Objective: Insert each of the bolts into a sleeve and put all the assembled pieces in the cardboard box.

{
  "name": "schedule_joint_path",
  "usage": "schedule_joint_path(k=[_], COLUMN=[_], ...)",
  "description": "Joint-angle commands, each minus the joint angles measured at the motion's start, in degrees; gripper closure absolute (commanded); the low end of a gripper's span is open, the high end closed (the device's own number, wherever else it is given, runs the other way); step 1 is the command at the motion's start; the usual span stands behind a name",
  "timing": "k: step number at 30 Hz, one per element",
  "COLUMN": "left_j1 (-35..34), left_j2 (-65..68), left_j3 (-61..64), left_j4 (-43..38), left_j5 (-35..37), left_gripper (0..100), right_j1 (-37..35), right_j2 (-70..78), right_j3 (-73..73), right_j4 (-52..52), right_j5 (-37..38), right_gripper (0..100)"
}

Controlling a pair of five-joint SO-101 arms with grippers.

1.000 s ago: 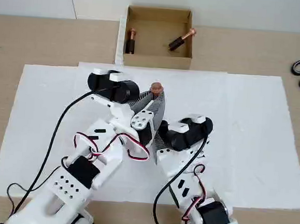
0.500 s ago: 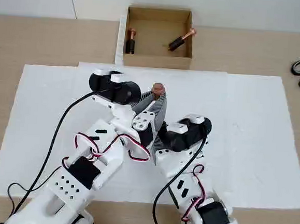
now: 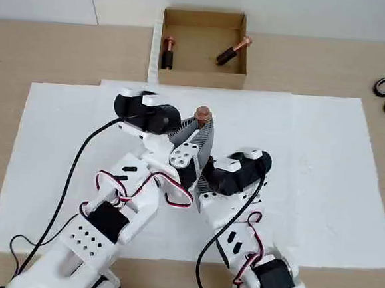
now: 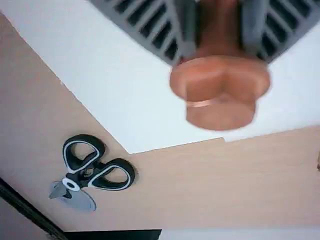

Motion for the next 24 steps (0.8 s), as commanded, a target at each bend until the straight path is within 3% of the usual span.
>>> schedule_joint_path(k=[1, 24], left_j1=[0.4, 0.4], left_j2=[-0.6, -0.5], left_j3=[-0.1, 3.4], left_j4=[-1.1, 0.0], left_j5=[0.3, 0.3], left_gripper=[99, 99], right_j1=[-0.9, -1.4], right_j2=[-1.1, -1.1], right_j3=[-2.9, -2.9], right_j4=[0.0, -0.3], right_j5=[-0.5, -0.3], right_gripper=[99.4, 99.4])
